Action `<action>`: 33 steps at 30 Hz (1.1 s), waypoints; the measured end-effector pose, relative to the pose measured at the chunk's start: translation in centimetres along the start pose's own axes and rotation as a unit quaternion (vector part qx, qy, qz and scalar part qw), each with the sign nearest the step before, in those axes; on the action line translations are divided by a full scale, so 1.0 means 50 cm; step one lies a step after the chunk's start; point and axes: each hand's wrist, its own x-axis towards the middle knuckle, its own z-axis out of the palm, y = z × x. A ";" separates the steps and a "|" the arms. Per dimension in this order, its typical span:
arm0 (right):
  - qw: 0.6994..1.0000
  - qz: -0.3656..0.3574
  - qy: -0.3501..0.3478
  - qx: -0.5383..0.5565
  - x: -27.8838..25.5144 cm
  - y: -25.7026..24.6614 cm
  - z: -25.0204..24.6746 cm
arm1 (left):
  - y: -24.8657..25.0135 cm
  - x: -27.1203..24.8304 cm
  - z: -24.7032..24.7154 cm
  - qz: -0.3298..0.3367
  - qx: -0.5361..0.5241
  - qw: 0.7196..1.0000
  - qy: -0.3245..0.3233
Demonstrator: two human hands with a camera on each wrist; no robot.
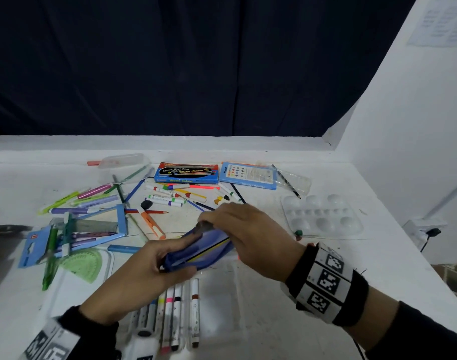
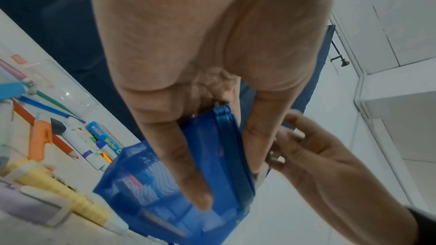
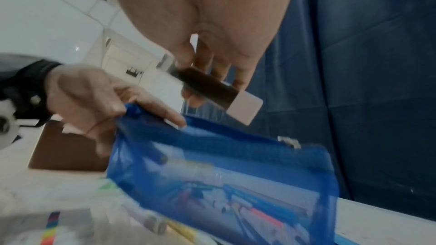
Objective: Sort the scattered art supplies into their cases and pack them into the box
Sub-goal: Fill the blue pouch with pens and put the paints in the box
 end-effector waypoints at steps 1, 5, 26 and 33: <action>1.000 0.001 0.023 0.003 0.004 -0.004 -0.010 | -0.001 -0.001 0.000 -0.003 -0.001 1.000 0.002; 0.992 0.030 -0.009 0.124 0.010 -0.016 -0.020 | 0.000 -0.003 0.003 -0.011 -0.015 1.000 -0.007; 0.907 0.305 -0.251 -0.144 -0.217 0.120 0.012 | -0.044 -0.014 -0.052 -0.029 -0.141 0.982 0.125; 0.911 0.321 -0.227 -0.123 -0.198 0.123 0.024 | -0.045 -0.029 -0.058 -0.017 -0.101 0.988 0.119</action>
